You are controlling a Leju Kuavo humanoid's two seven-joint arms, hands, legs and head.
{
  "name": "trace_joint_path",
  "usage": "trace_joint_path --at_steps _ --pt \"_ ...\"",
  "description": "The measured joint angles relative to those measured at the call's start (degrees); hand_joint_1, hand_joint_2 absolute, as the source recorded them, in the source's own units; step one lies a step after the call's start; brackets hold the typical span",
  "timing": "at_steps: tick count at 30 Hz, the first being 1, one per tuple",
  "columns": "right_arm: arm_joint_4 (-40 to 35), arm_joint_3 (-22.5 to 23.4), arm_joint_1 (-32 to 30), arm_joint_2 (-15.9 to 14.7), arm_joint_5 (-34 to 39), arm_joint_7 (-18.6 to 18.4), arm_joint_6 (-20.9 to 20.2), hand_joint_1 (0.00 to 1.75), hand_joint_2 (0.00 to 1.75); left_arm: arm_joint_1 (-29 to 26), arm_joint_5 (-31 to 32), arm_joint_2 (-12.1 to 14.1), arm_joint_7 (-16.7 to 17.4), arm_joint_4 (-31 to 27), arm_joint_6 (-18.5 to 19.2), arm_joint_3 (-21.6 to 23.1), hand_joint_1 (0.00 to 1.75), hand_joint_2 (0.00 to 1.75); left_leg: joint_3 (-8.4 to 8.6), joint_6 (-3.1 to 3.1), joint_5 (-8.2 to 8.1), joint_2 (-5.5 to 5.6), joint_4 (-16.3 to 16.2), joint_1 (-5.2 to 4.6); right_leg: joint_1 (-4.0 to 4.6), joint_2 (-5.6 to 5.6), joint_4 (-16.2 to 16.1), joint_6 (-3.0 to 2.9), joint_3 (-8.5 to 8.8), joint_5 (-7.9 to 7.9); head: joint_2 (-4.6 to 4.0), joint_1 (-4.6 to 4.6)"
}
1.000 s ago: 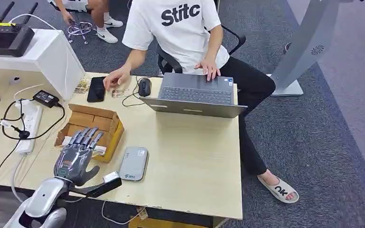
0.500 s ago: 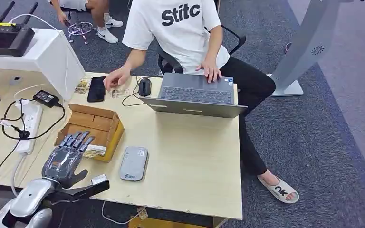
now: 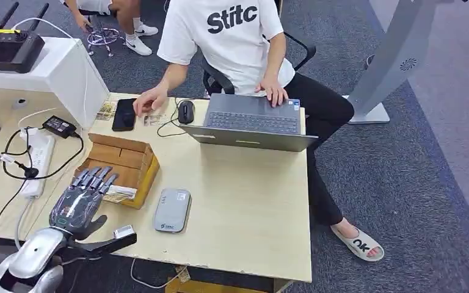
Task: Pass the card to the sensor for recognition and then transmit it.
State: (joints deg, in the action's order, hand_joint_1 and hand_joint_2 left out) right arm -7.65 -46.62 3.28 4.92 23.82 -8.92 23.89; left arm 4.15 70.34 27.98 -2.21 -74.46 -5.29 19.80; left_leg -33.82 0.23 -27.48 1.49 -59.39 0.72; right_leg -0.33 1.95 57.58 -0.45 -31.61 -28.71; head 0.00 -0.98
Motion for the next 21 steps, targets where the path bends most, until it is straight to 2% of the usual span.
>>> trace_joint_path --at_steps 12,21 --pt "0.0 -1.5 0.2 0.0 -0.4 -0.4 -0.1 0.00 1.75 4.2 4.5 -3.2 -0.9 7.0 -4.4 0.0 0.00 1.75 0.00 0.01 0.01 0.01 0.0 -0.01 0.00 0.00 0.0 0.00 0.01 0.00 0.00 0.02" --pt "0.0 -2.6 0.3 0.0 -0.5 -0.5 -0.1 0.00 1.75 6.5 4.9 -6.0 -1.3 10.9 -5.6 0.0 0.00 1.75 0.00 0.00 0.01 0.01 0.0 0.00 0.00 0.01 0.0 0.01 0.00 0.01 0.00 0.02"
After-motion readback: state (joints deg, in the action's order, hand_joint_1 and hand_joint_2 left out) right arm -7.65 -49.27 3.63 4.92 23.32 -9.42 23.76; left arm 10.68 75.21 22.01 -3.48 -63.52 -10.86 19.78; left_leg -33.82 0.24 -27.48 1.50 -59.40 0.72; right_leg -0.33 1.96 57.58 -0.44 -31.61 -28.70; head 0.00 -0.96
